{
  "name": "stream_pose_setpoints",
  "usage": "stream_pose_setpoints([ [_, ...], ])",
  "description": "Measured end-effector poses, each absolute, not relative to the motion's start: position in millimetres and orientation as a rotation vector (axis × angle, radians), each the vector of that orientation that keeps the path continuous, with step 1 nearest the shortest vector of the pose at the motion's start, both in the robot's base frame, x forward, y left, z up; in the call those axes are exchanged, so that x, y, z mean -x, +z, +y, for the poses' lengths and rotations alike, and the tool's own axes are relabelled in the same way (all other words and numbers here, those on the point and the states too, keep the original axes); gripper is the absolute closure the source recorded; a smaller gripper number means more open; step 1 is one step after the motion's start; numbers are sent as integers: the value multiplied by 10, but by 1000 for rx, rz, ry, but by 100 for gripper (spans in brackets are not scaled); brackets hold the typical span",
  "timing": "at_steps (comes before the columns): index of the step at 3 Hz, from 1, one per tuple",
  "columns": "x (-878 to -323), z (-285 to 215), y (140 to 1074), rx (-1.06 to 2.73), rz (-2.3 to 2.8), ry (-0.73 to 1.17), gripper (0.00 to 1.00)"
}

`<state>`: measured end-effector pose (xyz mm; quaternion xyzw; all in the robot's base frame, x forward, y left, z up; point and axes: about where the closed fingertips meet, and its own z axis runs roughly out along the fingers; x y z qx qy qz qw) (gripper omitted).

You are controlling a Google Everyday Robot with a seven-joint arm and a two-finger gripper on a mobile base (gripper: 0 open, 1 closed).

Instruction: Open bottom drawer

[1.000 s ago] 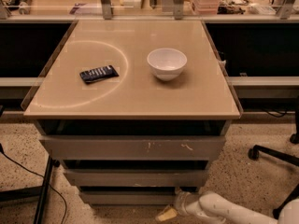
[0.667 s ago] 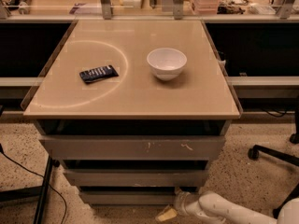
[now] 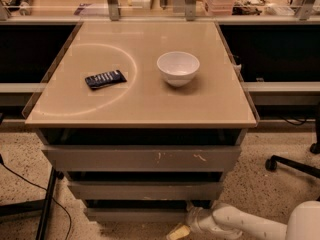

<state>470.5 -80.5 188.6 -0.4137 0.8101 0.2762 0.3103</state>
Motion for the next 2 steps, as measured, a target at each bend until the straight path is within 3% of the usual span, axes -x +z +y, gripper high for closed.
stream_pose_setpoints([
  [2,-4214,-914,2020,1119,2372,856,0],
])
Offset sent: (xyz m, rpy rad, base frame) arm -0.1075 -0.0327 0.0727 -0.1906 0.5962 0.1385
